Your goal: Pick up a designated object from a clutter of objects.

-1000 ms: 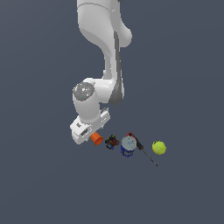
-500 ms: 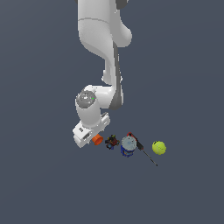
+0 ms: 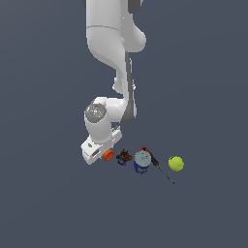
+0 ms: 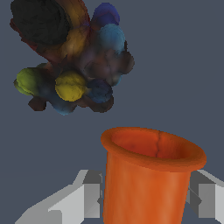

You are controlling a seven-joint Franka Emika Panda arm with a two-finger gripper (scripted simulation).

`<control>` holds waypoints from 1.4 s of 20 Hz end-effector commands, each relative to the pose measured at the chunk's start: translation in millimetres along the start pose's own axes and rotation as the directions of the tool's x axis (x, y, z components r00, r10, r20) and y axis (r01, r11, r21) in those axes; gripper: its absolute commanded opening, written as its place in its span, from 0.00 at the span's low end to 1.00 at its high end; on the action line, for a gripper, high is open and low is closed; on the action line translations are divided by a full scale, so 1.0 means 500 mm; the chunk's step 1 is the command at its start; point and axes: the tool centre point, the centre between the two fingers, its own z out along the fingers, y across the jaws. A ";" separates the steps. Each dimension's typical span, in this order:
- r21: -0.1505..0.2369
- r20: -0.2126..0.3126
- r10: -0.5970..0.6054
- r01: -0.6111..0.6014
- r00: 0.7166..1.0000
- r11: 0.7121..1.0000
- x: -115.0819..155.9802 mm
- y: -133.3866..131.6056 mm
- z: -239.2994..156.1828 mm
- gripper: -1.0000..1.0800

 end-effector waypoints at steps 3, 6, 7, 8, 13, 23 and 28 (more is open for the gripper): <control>0.001 0.000 -0.001 0.001 1.000 1.000 0.001 -0.001 0.001 0.00; 0.000 0.000 0.000 0.000 1.000 1.000 0.000 0.000 0.000 0.00; 0.000 0.000 0.000 0.000 1.000 1.000 0.000 0.000 0.000 0.00; 0.000 0.000 0.000 0.000 1.000 1.000 0.000 0.000 -0.002 0.00; 0.000 0.000 0.000 0.000 1.000 1.000 -0.007 0.004 -0.026 0.00; 0.000 0.000 -0.001 0.001 1.000 1.000 -0.044 0.025 -0.162 0.00; 0.000 -0.001 -0.002 0.002 1.000 1.000 -0.072 0.042 -0.268 0.00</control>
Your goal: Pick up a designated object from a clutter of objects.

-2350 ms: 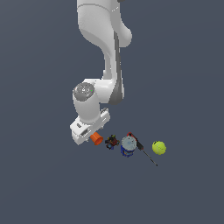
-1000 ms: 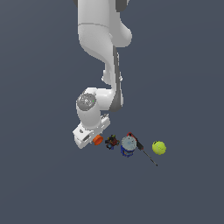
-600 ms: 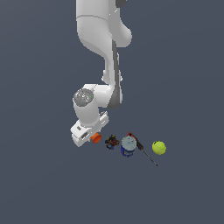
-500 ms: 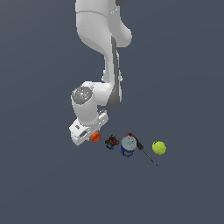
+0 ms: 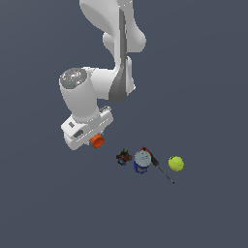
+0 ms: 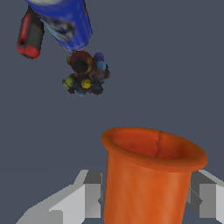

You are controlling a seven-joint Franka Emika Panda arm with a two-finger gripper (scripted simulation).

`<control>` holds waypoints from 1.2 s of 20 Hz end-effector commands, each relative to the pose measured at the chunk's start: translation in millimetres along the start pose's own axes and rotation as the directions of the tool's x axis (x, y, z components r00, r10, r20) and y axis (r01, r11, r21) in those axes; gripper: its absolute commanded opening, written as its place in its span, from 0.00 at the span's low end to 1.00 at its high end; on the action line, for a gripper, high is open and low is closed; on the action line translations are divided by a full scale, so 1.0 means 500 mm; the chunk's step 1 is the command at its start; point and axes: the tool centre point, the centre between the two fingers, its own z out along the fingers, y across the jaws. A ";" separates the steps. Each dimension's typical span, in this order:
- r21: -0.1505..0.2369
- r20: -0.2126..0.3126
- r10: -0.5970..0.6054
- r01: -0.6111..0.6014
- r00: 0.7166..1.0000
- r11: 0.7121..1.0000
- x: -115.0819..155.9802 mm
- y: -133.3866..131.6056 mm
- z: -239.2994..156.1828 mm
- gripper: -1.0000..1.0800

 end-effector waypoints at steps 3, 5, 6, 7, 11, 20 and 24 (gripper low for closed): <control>0.000 -0.002 0.000 0.000 1.000 1.000 -0.027 0.016 -0.105 0.00; 0.000 -0.002 -0.001 0.001 1.000 1.000 -0.039 0.024 -0.150 0.00; 0.000 -0.002 -0.001 0.001 1.000 1.000 -0.045 0.027 -0.172 0.00; 0.000 -0.003 -0.001 0.001 1.000 1.000 -0.050 0.031 -0.194 0.00; 0.000 -0.003 -0.001 0.001 1.000 1.000 -0.072 0.046 -0.281 0.00; 0.000 -0.002 0.000 0.000 1.000 1.000 -0.114 0.079 -0.445 0.00; 0.000 -0.001 0.000 0.000 1.000 1.000 -0.125 0.090 -0.491 0.00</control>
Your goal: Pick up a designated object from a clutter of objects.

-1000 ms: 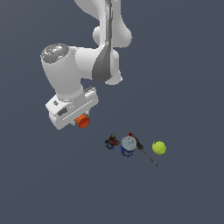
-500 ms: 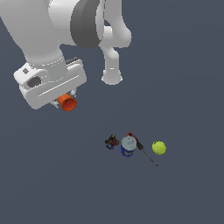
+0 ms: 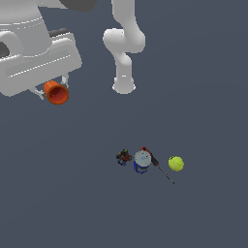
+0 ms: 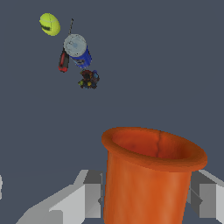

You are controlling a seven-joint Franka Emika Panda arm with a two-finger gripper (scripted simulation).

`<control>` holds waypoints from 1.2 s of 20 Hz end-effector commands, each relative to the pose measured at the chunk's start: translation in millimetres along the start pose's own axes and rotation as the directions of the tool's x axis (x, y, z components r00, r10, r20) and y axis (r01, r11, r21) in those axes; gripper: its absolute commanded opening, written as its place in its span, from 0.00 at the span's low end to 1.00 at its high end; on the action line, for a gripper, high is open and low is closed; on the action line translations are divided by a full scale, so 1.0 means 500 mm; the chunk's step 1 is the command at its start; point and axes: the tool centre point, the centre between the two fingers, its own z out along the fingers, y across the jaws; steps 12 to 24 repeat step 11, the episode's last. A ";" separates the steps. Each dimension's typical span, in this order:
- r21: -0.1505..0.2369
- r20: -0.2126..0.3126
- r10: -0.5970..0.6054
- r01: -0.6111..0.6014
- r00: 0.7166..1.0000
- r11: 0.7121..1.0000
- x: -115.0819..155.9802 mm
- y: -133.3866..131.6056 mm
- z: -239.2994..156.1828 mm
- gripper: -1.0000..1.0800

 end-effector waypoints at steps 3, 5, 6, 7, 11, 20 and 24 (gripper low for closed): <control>0.000 0.001 0.000 0.000 1.000 1.000 -0.009 0.010 -0.041 0.00; 0.000 0.001 0.000 0.000 1.000 1.000 -0.012 0.012 -0.051 0.00; 0.000 0.001 0.000 0.000 1.000 1.000 -0.012 0.014 -0.054 0.00; 0.000 0.001 0.000 0.000 1.000 1.000 -0.013 0.014 -0.057 0.00; 0.000 0.001 0.000 0.000 1.000 1.000 -0.012 0.016 -0.058 0.00; 0.000 0.001 0.000 0.000 1.000 1.000 -0.012 0.016 -0.058 0.00; 0.000 0.001 0.000 0.000 1.000 1.000 -0.012 0.016 -0.058 0.00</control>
